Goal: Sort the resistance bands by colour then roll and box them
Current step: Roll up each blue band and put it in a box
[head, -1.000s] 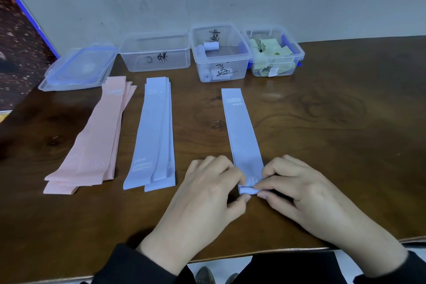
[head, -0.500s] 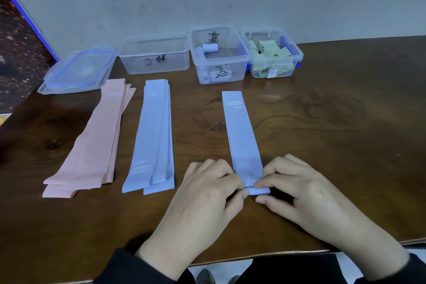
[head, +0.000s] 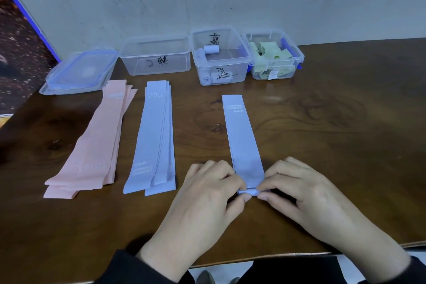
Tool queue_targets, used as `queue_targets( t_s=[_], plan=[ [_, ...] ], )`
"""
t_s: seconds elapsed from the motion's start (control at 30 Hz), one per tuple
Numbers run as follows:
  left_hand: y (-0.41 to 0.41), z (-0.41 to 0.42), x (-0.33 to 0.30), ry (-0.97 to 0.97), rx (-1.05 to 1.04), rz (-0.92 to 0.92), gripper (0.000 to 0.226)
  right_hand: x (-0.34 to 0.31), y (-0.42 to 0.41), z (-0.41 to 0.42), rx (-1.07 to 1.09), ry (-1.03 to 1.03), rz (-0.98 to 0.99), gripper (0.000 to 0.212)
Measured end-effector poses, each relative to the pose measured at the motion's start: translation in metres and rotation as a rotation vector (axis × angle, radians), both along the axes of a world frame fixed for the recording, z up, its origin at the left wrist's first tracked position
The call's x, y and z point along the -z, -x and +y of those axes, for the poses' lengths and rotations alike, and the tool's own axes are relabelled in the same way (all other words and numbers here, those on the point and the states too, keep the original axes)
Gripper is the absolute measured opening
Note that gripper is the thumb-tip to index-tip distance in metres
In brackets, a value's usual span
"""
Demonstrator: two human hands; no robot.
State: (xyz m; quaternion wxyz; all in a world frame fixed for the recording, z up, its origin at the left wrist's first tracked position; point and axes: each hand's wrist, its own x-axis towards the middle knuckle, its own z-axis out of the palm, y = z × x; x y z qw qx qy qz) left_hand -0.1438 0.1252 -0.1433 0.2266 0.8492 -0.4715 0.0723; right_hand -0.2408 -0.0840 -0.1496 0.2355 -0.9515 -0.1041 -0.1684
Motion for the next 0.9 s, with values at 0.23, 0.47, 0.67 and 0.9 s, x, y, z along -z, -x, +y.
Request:
queue_targets(
  t_s=[0.23,0.47,0.67,0.9],
  plan=[
    [-0.0008,0.0004,0.0006,-0.003,-0.036,0.020,0.020,0.0023,-0.0016,-0.0006,0.017,0.030,-0.017,0.023],
    [-0.0008,0.0007,0.0009,-0.006,-0.030,-0.004,0.014,0.0039,-0.0024,-0.0012,0.042,0.026,-0.012,0.025],
    [0.0004,-0.0001,-0.0001,0.005,-0.049,-0.009,0.021,0.0011,-0.0024,-0.0016,0.066,0.010,0.011,0.021],
    [-0.0009,-0.0003,0.0029,-0.018,-0.051,-0.018,0.013,0.0035,-0.0021,-0.0001,0.049,0.034,-0.015,0.027]
  ],
)
